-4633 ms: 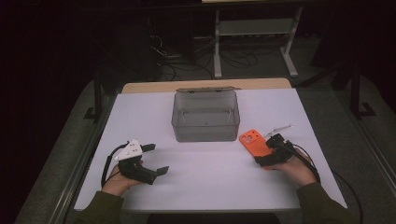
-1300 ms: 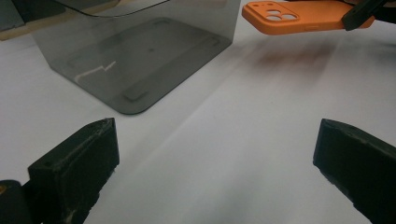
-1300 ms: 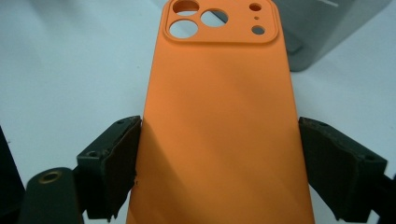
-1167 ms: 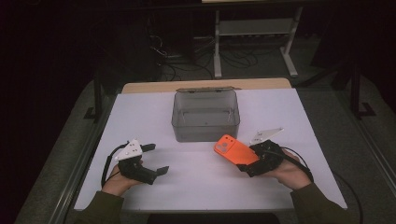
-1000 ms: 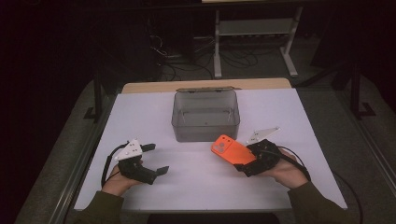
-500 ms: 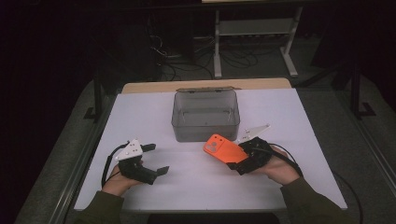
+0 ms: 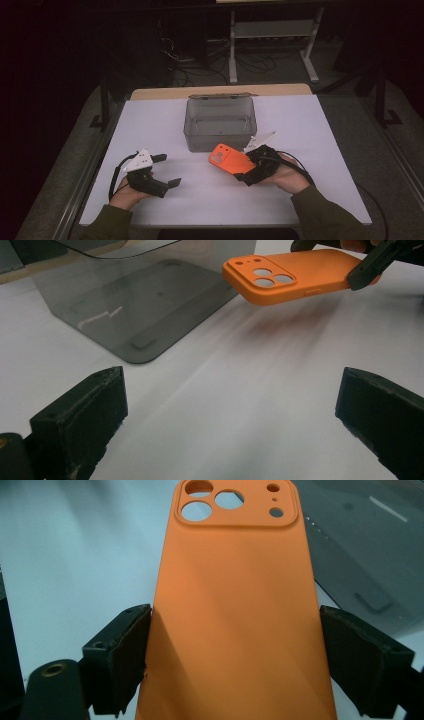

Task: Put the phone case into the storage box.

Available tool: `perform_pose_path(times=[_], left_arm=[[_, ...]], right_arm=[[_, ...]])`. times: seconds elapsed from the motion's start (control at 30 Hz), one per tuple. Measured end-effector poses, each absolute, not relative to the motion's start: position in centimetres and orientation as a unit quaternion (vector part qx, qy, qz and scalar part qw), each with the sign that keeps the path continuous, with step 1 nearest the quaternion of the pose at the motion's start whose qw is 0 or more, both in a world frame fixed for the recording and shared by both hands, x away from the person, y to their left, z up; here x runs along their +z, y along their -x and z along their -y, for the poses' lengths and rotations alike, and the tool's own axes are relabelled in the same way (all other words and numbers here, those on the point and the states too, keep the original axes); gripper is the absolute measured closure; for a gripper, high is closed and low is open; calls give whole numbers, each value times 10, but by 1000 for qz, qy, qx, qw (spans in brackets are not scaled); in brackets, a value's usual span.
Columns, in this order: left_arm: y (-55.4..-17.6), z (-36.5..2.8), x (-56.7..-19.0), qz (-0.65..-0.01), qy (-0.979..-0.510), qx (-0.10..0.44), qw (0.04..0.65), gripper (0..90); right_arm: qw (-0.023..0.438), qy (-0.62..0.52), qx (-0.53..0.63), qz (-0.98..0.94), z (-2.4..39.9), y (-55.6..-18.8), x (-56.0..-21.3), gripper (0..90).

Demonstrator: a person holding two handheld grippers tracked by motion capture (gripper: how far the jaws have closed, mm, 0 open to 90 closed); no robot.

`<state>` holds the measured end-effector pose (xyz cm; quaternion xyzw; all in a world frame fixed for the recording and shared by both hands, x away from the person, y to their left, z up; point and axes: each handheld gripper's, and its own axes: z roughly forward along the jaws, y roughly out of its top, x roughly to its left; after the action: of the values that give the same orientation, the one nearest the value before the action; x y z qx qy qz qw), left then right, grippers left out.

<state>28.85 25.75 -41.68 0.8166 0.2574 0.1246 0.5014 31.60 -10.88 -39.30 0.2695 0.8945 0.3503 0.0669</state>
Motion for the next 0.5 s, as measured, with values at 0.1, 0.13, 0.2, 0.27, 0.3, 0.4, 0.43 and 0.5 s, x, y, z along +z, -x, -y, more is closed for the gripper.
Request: perform_pose_path(times=[0.1, 0.13, 0.2, 0.27, 0.3, 0.4, 0.43, 0.5], left_arm=[[-289, -257, -417, -257, -816, 124, 503, 0], [-289, -258, -417, -258, -815, 125, 503, 0], [-289, -258, -417, -259, -814, 126, 504, 0], [-290, -259, -417, -260, -815, 126, 503, 0], [-290, -258, -417, -260, -815, 126, 503, 0], [-290, -256, -418, -257, -816, 125, 502, 0], [-290, -256, -418, -257, -817, 126, 501, 0], [-291, -256, -418, -260, -814, 124, 504, 0]], right_arm=[[65, -266, 350, -896, 105, -318, -393, 156], [65, -265, 350, -896, 103, -319, -393, 156], [64, -261, 350, -897, 101, -320, -394, 156], [65, -258, 351, -898, 100, -320, -394, 156], [65, -258, 353, -897, 101, -320, -394, 156], [63, -259, 354, -897, 101, -320, -393, 156], [63, -258, 354, -897, 101, -320, -393, 156], [64, -257, 355, -897, 102, -319, -393, 156]])
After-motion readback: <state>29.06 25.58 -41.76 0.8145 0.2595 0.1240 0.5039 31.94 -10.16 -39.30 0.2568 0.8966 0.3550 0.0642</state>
